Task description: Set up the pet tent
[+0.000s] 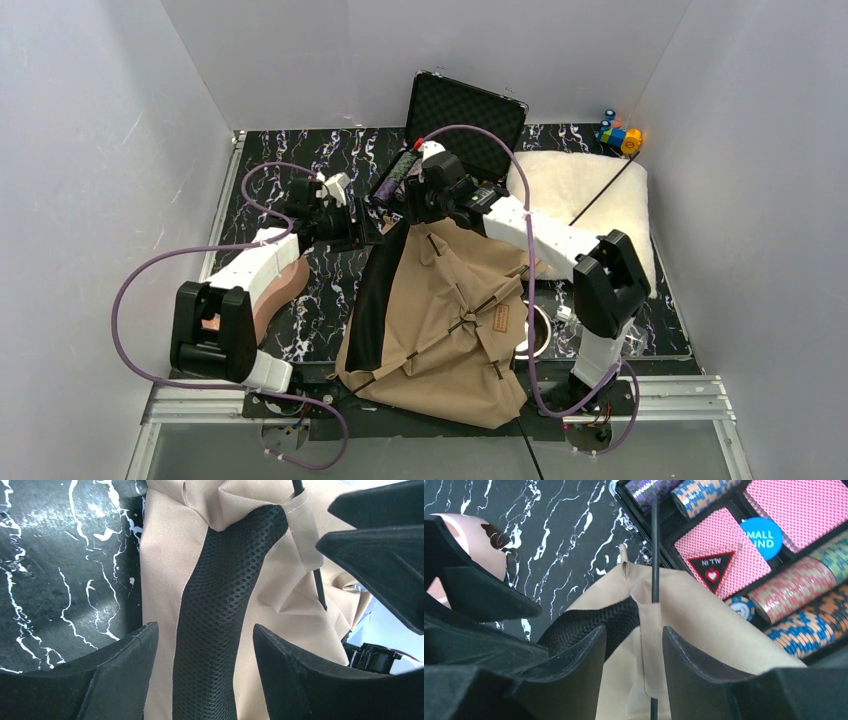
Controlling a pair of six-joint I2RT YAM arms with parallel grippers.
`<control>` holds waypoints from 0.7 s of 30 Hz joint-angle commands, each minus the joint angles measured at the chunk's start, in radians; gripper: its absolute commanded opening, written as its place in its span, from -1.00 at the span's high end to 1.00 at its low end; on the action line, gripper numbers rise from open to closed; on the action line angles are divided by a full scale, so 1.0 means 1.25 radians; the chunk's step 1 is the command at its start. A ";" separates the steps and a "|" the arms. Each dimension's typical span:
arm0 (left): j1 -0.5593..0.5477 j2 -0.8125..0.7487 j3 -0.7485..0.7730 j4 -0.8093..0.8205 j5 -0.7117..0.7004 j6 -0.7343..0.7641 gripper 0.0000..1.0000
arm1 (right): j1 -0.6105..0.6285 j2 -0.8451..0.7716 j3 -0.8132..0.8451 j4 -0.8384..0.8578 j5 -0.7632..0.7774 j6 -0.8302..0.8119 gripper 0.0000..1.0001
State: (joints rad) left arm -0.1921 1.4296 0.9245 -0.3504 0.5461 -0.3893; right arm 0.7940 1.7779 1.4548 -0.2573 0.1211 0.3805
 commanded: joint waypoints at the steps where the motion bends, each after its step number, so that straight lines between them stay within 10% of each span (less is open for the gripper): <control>1: -0.013 0.017 0.033 0.004 0.023 -0.007 -0.31 | -0.012 0.049 0.080 0.050 -0.060 -0.045 -0.05; 9: -0.022 0.034 0.039 0.004 0.037 -0.010 -0.09 | -0.032 0.135 0.155 0.044 -0.060 -0.089 0.04; 15: -0.034 0.033 0.038 0.003 0.055 -0.008 0.04 | -0.033 0.134 0.135 0.064 -0.089 -0.097 0.74; 21: -0.049 0.031 0.035 0.002 0.057 -0.004 0.22 | -0.033 0.087 0.059 0.093 -0.090 -0.090 0.97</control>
State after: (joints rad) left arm -0.2398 1.4834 0.9325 -0.3508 0.5911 -0.4034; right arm 0.7521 1.9526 1.5822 -0.2039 0.0254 0.2768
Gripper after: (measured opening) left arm 0.399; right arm 0.036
